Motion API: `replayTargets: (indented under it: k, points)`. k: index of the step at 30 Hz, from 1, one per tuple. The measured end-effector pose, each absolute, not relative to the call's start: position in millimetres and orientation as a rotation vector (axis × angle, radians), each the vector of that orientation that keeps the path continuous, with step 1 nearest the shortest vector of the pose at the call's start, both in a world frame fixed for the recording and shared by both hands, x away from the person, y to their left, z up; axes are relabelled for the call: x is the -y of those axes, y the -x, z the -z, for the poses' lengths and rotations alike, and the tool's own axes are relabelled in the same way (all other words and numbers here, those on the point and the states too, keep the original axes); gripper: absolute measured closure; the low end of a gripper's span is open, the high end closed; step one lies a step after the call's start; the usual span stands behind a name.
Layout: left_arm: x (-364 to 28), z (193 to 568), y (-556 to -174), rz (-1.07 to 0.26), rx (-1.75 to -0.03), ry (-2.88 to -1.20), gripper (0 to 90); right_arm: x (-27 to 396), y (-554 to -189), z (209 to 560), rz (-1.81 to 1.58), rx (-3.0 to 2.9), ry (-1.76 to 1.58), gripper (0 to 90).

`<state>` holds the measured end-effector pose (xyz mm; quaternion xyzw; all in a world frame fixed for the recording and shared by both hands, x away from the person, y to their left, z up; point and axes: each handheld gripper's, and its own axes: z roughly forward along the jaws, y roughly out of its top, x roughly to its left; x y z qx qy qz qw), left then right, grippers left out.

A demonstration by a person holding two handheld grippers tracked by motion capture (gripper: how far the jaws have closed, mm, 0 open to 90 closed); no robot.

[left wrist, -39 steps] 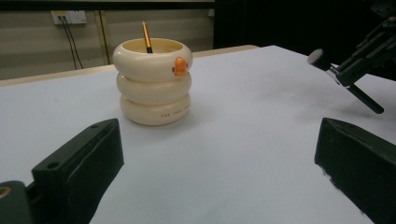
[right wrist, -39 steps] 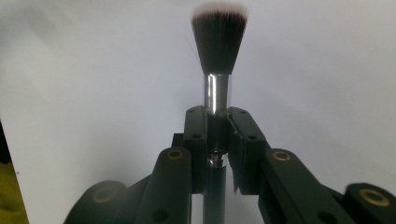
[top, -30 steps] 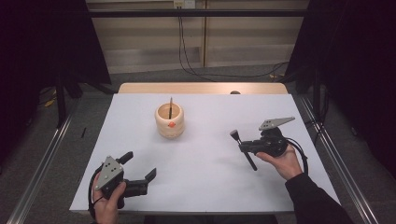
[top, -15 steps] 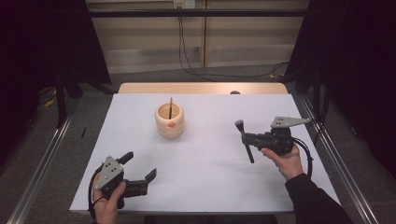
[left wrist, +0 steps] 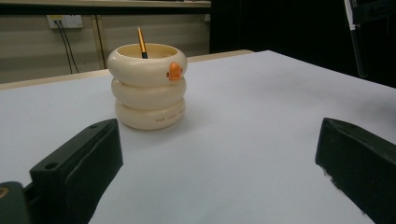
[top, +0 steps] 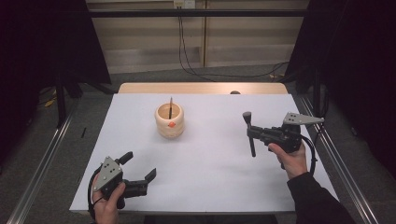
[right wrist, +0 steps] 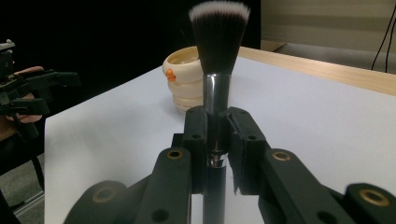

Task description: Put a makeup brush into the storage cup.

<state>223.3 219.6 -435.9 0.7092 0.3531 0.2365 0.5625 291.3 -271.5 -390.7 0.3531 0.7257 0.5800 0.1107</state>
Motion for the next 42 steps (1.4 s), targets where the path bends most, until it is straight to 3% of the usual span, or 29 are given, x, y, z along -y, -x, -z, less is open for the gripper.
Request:
replayTargets:
  k: [20,42]
  points:
    - [-206,433,-220,-0.531,-0.803,-1.675,0.7,252,-287,377,-1.756,-2.156,-0.929,78.2]
    - [-180,417,-242,-0.489,-0.770,-1.665,0.6,210,-298,366,-1.865,-2.172,-0.855,78.2]
